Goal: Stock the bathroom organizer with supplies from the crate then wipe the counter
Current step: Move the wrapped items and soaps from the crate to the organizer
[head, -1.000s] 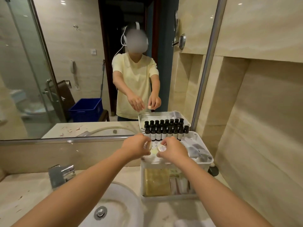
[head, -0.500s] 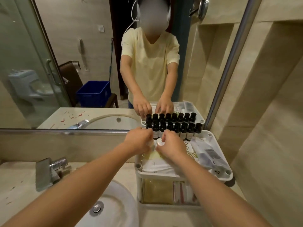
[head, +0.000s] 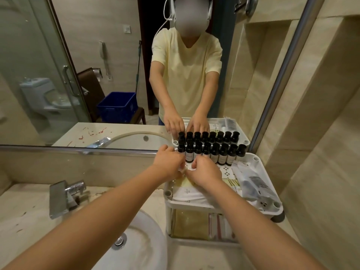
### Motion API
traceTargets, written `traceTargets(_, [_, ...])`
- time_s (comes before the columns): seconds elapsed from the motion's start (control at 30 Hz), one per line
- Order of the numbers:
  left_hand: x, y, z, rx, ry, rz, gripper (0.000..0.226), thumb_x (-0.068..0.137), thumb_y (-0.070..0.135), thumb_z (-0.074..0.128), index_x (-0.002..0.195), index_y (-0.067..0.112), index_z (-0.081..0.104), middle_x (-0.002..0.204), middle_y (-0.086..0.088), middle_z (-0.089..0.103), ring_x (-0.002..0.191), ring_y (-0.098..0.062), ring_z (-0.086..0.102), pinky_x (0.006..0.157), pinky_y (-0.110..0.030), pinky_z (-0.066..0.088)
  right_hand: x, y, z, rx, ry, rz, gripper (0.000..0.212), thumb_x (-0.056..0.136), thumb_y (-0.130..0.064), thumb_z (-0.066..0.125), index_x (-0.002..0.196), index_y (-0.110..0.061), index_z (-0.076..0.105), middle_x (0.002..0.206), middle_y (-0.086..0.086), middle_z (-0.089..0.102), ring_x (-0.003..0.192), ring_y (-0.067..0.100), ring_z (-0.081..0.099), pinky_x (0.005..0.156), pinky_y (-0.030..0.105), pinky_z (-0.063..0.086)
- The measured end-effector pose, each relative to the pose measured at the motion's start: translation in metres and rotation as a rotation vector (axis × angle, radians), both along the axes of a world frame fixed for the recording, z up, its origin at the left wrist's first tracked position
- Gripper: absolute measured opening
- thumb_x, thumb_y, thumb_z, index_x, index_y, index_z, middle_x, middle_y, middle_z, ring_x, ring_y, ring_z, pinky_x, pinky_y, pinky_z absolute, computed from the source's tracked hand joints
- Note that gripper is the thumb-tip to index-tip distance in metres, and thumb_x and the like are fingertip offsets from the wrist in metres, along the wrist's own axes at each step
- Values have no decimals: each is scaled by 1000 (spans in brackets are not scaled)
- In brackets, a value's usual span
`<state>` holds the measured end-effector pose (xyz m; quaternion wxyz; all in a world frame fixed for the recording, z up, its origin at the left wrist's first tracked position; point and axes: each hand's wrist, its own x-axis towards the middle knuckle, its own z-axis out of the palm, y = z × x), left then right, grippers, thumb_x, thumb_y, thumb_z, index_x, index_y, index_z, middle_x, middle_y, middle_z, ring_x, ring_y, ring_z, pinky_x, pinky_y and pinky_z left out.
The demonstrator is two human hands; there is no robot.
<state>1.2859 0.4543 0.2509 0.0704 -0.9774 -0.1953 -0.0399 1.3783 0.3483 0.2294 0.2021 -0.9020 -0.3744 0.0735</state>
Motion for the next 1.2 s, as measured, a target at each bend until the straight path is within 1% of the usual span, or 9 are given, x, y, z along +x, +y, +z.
traceTargets(0.13, [-7, -4, 0, -8, -60, 11, 27, 83, 41, 65, 109, 35, 64, 113, 8, 62, 112, -17, 50, 98, -33, 31, -4, -6, 5, 3, -34, 33, 38, 83, -55, 64, 104, -24, 60, 110, -6, 51, 85, 15, 55, 58, 29, 39])
traceTargets(0.23, [-19, -5, 2, -55, -141, 44, 30, 87, 42, 62, 117, 35, 61, 117, 7, 60, 114, -17, 50, 98, -33, 33, -9, -10, 9, 61, -50, 50, 33, 85, -42, 63, 114, -26, 59, 118, -6, 54, 88, 14, 56, 61, 29, 42])
traceTargets(0.4, [-52, -11, 4, -237, -272, 109, 28, 91, 39, 58, 118, 29, 59, 114, 7, 59, 108, -15, 55, 86, -34, 50, -29, -11, 21, 134, -81, 134, 33, 86, -34, 58, 119, -27, 58, 119, -6, 55, 98, 15, 58, 71, 33, 51])
traceTargets(0.6, [-131, -10, 8, -258, -383, 201, 32, 90, 43, 62, 118, 30, 58, 113, 11, 60, 99, -5, 57, 80, -24, 51, -86, 4, 42, 144, -120, 266, 38, 85, -31, 56, 123, -26, 57, 125, -4, 55, 108, 18, 57, 81, 36, 51])
traceTargets(0.7, [-183, -9, 13, -262, -379, 291, 35, 88, 47, 62, 119, 32, 56, 111, 13, 61, 96, -3, 57, 73, -19, 47, -126, 13, 48, 133, -141, 361, 41, 84, -33, 57, 124, -25, 55, 127, -3, 56, 113, 18, 56, 85, 34, 48])
traceTargets(0.8, [-239, -12, 17, -249, -359, 394, 38, 85, 50, 64, 118, 33, 57, 110, 13, 62, 93, -4, 58, 71, -21, 46, -176, 19, 50, 128, -142, 448, 45, 82, -34, 62, 127, -25, 55, 128, -2, 56, 116, 19, 54, 92, 36, 48])
traceTargets(0.9, [-297, -21, 21, -270, -301, 507, 41, 83, 52, 64, 118, 32, 57, 111, 12, 61, 99, -9, 60, 77, -28, 48, -231, 19, 49, 68, -129, 539, 50, 81, -35, 63, 130, -25, 54, 132, -1, 54, 118, 21, 53, 96, 38, 47])
traceTargets(1.07, [-395, -46, 21, -266, -262, 652, 39, 82, 52, 64, 115, 32, 57, 113, 10, 61, 101, -14, 60, 79, -28, 46, -320, 14, 45, -20, -179, 700, 43, 82, -34, 59, 124, -24, 55, 128, 2, 55, 115, 25, 54, 87, 35, 46])
traceTargets(1.2, [-472, -72, 9, -289, -228, 758, 47, 81, 54, 65, 121, 32, 53, 116, 11, 58, 104, -12, 57, 82, -28, 43, -388, 5, 36, -52, -169, 822, 47, 83, -33, 58, 129, -23, 52, 132, 2, 52, 122, 25, 49, 93, 34, 43])
